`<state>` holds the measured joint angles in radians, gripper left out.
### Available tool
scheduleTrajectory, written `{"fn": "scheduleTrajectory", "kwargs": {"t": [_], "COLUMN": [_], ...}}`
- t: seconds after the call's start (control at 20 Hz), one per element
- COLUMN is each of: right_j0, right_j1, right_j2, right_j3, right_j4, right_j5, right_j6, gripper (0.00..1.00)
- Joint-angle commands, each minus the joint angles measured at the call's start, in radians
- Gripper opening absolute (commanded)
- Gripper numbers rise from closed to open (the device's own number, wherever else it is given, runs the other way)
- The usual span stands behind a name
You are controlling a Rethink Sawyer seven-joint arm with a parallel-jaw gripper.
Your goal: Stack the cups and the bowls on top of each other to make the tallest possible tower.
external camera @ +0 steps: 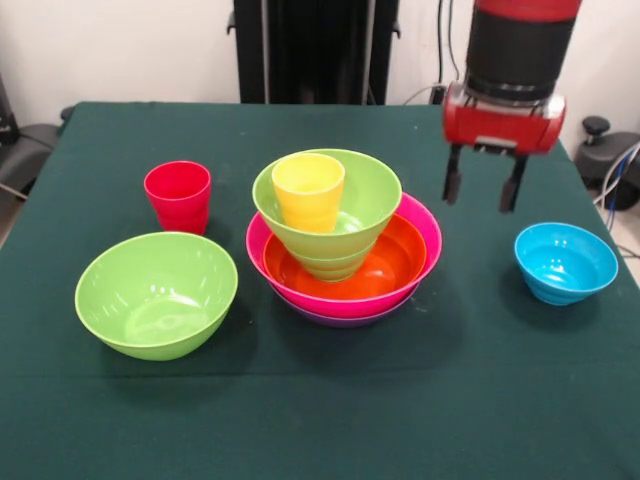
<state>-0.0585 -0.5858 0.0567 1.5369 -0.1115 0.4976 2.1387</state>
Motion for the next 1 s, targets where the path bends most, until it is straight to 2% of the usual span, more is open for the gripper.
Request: {"fn": "scheduleTrajectory", "kwargs": {"t": [0.05, 0.25, 0.55, 0.9, 1.0], "right_j0": [0.005, 0.035, 0.100, 0.115, 0.122], "right_j1": [0.127, 0.181, 0.177, 0.210, 0.198], "right_j2": [-0.002, -0.025, -0.051, -0.062, -0.065], "right_j3": [-0.064, -0.111, -0.157, -0.179, -0.170], "right_j4": [-0.040, -0.027, 0.020, 0.036, 0.043], "right_j5": [-0.072, -0.091, -0.016, -0.039, -0.034], "right_j6": [0.085, 0.099, 0.132, 0.128, 0.131], "gripper": [1.00, 1.00, 1.00, 1.00, 1.00]}}
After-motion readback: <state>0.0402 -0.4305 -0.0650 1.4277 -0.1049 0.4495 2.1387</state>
